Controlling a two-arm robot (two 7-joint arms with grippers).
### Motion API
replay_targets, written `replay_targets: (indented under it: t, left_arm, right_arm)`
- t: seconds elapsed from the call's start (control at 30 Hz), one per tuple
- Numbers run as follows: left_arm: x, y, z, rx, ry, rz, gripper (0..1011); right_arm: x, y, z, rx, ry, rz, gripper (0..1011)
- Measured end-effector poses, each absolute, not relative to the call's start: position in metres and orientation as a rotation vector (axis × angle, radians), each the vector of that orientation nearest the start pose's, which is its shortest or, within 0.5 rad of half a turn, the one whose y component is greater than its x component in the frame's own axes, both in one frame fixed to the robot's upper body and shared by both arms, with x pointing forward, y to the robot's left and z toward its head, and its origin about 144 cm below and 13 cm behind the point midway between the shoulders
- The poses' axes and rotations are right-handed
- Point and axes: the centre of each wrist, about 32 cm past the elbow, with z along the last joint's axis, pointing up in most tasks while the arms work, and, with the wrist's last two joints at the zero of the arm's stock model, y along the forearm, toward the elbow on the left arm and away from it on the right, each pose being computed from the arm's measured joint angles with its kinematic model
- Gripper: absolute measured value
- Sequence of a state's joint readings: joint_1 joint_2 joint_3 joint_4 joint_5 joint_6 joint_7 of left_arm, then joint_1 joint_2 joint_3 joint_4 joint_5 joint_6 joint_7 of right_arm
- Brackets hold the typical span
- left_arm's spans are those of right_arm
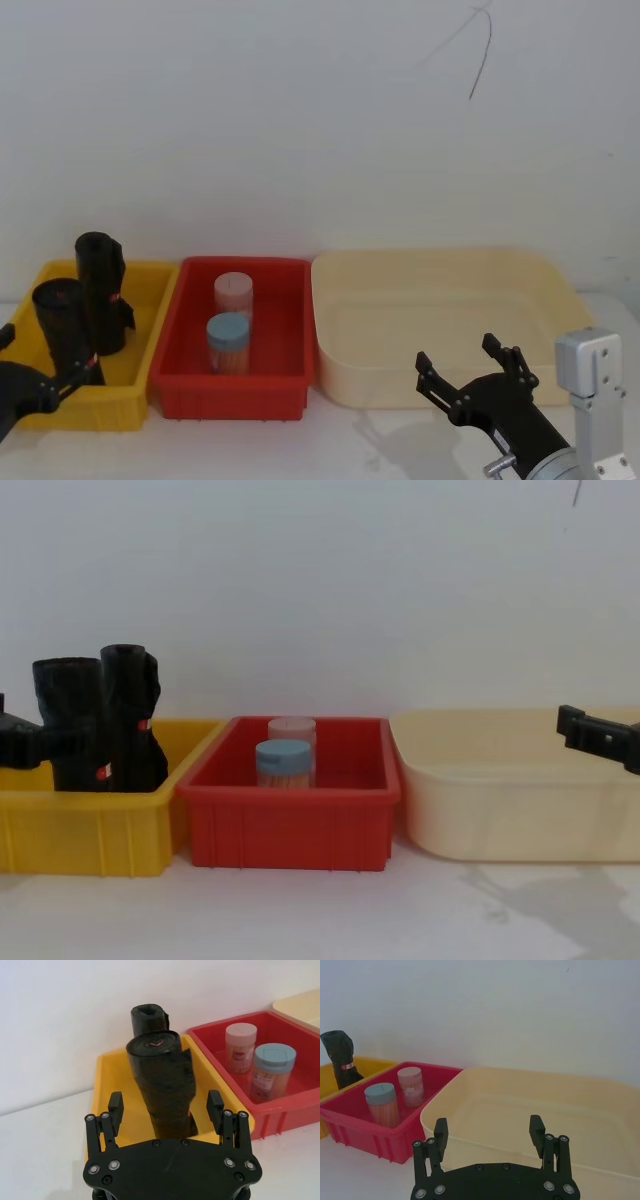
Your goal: Pick up the garbage bag with the one hand and transfer it to the other hand.
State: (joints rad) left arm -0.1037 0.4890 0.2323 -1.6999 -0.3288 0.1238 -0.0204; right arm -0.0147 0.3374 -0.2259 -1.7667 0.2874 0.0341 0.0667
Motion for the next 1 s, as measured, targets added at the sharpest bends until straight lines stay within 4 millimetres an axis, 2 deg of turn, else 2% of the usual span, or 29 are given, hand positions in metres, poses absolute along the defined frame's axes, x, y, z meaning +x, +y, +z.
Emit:
replay_targets:
  t: [0.83,0.93,1.0]
  left_arm:
    - [0.521,0.278,1.216,0.187,-0.202,1.237,1002]
    - [0.524,0.278,1.216,0.192,-0.205,1.235,978]
    - [0.526,0.278,1.216,0.196,-0.206,1.234,927]
  right_arm:
    - [0.443,-0.237,1.189,0.026,-0.075,-1.229,1000]
    - [0.443,-0.237,1.189,0.026,-0.075,-1.23,999]
    - [0.443,-0.237,1.189,0.026,-0.075,-1.229,1000]
